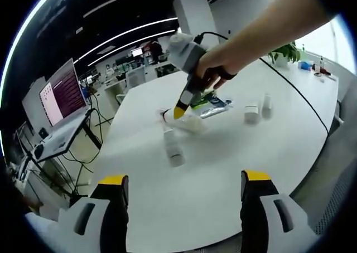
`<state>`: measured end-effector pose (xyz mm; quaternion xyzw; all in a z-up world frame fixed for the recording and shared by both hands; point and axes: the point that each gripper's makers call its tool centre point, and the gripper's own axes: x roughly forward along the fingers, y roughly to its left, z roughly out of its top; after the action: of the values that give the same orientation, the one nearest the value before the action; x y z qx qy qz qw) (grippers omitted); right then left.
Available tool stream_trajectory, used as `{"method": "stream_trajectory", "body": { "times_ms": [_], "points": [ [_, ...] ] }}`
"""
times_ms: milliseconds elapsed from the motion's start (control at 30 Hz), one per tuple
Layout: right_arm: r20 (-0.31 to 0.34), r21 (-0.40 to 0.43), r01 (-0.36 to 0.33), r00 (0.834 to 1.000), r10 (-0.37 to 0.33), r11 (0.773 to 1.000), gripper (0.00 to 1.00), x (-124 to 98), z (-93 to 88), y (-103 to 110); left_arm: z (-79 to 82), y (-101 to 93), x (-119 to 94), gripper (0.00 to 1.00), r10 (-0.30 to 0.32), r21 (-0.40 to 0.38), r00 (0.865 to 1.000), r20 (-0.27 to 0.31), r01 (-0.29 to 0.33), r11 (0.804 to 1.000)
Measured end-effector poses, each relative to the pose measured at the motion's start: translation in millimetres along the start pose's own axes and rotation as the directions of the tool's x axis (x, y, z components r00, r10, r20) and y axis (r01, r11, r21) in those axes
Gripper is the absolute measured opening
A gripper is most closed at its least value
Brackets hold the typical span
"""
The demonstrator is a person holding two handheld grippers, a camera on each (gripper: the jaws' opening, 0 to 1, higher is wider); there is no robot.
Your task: Arrange the skincare products in the storage area until every visible bottle or jar stands upright without overlapping.
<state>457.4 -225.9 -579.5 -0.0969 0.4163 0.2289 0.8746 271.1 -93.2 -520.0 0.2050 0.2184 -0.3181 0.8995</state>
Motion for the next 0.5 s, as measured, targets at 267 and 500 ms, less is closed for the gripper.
{"method": "stream_trajectory", "body": {
  "times_ms": [267,500],
  "points": [
    [0.022,0.039,0.015,1.0,-0.016,0.999,0.41,10.5,9.0,-0.9,-0.7,1.2,0.1,0.8,0.005,-0.004,1.0,0.0,-0.005,1.0],
    [0.01,0.044,0.023,1.0,-0.024,0.999,0.4,29.8,11.2,-1.2,-1.5,2.2,-0.4,0.79,0.011,-0.006,1.0,0.003,-0.011,1.0]
  ]
}}
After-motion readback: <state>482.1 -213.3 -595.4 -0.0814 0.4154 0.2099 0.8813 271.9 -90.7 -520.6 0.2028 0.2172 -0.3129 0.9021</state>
